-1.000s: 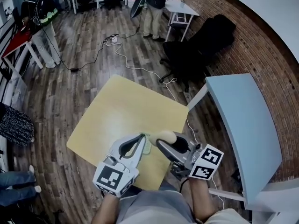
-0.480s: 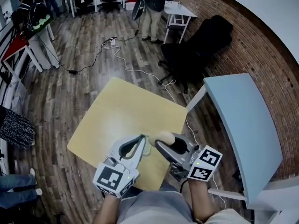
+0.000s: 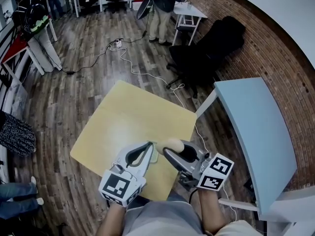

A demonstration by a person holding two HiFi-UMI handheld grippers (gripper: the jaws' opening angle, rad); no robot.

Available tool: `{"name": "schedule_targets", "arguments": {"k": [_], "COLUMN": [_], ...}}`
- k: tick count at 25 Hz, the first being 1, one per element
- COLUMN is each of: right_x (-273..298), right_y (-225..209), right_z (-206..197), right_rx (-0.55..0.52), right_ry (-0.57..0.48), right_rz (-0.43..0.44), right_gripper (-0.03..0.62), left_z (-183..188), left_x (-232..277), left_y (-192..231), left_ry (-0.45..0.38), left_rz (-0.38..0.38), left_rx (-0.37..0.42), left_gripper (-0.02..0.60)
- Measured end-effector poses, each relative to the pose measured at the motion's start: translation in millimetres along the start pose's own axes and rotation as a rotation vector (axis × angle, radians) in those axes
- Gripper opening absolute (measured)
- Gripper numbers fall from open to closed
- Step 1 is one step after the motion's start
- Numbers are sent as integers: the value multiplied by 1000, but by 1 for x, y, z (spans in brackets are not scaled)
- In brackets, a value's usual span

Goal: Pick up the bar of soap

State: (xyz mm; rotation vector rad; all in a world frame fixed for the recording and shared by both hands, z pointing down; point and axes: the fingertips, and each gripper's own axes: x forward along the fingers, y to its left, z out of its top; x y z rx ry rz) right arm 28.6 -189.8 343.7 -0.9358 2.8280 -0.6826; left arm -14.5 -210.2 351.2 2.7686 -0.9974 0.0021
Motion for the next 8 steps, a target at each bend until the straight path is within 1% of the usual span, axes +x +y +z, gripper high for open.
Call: {"name": "schedule_targets", "arguments": {"k": [4,8], "right_x": [-2,-2], "right_y": [0,-2], "right_z": [1,2], "right_rx": [3,5], "right_ry": [-3,-6], "right_rz": [-6,-9], "right_gripper": [114,114], "left_z": [2,6], "left_x": [-3,-2], "left_y": [0,0], "left_ry": [-5,-10], "left_rz": [0,-5], "left_rx": [-17,-13], "left_gripper": [3,3]}}
